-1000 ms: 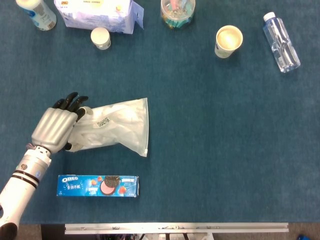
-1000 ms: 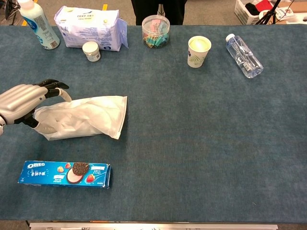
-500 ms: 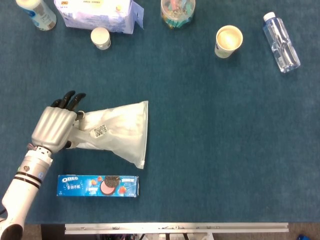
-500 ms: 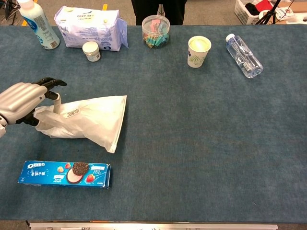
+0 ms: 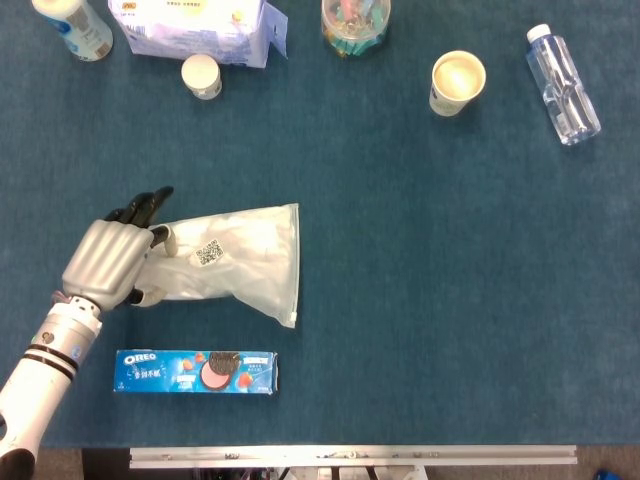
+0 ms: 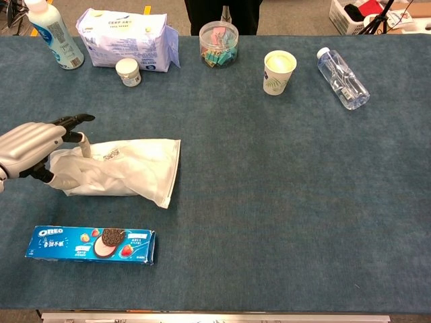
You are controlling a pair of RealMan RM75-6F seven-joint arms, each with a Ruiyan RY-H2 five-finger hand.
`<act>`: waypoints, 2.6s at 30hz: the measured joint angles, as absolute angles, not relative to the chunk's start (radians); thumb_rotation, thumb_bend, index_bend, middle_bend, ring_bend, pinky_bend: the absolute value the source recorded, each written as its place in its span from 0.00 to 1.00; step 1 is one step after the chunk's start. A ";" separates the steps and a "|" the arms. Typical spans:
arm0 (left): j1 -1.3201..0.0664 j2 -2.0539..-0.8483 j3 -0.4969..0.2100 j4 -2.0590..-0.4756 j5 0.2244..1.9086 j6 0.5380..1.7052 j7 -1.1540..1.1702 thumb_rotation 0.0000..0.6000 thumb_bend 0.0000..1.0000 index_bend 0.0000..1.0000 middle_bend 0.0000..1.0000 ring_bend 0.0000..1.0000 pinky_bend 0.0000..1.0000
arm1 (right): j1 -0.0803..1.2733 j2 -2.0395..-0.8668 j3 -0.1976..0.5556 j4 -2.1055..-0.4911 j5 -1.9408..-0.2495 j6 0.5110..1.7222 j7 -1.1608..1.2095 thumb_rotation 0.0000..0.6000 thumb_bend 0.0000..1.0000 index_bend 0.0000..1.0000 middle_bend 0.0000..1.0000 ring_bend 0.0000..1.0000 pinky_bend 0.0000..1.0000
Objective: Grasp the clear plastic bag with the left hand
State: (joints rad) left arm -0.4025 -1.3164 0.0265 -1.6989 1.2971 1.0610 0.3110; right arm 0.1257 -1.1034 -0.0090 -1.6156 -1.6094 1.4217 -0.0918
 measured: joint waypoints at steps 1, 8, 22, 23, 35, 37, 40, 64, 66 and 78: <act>-0.404 -1.315 0.027 -1.701 1.290 1.057 0.317 1.00 0.17 0.18 0.00 0.07 0.26 | 0.125 -1.103 -0.009 -1.616 -1.609 1.422 -0.092 1.00 0.08 0.41 0.34 0.16 0.29; -0.408 -1.318 0.027 -1.718 1.254 1.043 0.338 1.00 0.28 0.72 0.03 0.07 0.26 | 0.126 -1.104 -0.009 -1.614 -1.609 1.421 -0.093 1.00 0.08 0.41 0.34 0.16 0.29; -0.417 -1.290 0.044 -1.736 1.313 1.016 0.244 1.00 0.16 0.13 0.00 0.06 0.26 | 0.125 -1.102 -0.009 -1.617 -1.610 1.423 -0.090 1.00 0.08 0.41 0.34 0.16 0.29; -0.417 -1.289 0.045 -1.735 1.318 1.017 0.237 1.00 0.14 0.10 0.00 0.06 0.26 | 0.125 -1.102 -0.009 -1.617 -1.610 1.423 -0.090 1.00 0.08 0.41 0.34 0.16 0.29; -0.388 -1.265 0.054 -1.728 1.385 1.084 0.171 1.00 0.04 0.08 0.00 0.06 0.16 | 0.126 -1.104 -0.007 -1.615 -1.607 1.422 -0.093 1.00 0.08 0.41 0.34 0.16 0.29; -0.376 -1.247 0.059 -1.738 1.394 1.103 0.159 1.00 0.03 0.10 0.00 0.06 0.16 | 0.126 -1.105 -0.006 -1.614 -1.606 1.423 -0.093 1.00 0.08 0.41 0.34 0.16 0.29; -0.356 -1.221 0.067 -1.754 1.418 1.140 0.138 1.00 0.02 0.14 0.02 0.06 0.15 | 0.124 -1.106 -0.006 -1.615 -1.605 1.424 -0.097 1.00 0.08 0.41 0.34 0.16 0.29; -0.108 -1.145 0.087 -1.662 1.734 1.659 0.110 1.00 0.02 0.41 0.34 0.20 0.17 | 0.130 -1.129 -0.016 -1.597 -1.593 1.389 -0.141 1.00 0.08 0.41 0.34 0.16 0.29; -0.104 -1.140 0.078 -1.657 1.713 1.657 0.101 1.00 0.02 0.41 0.34 0.20 0.17 | 0.131 -1.131 -0.017 -1.595 -1.593 1.386 -0.143 1.00 0.08 0.41 0.34 0.16 0.29; -0.092 -1.132 0.031 -1.640 1.642 1.629 0.081 1.00 0.02 0.41 0.35 0.20 0.18 | 0.131 -1.108 -0.012 -1.607 -1.592 1.397 -0.096 1.00 0.08 0.41 0.34 0.16 0.29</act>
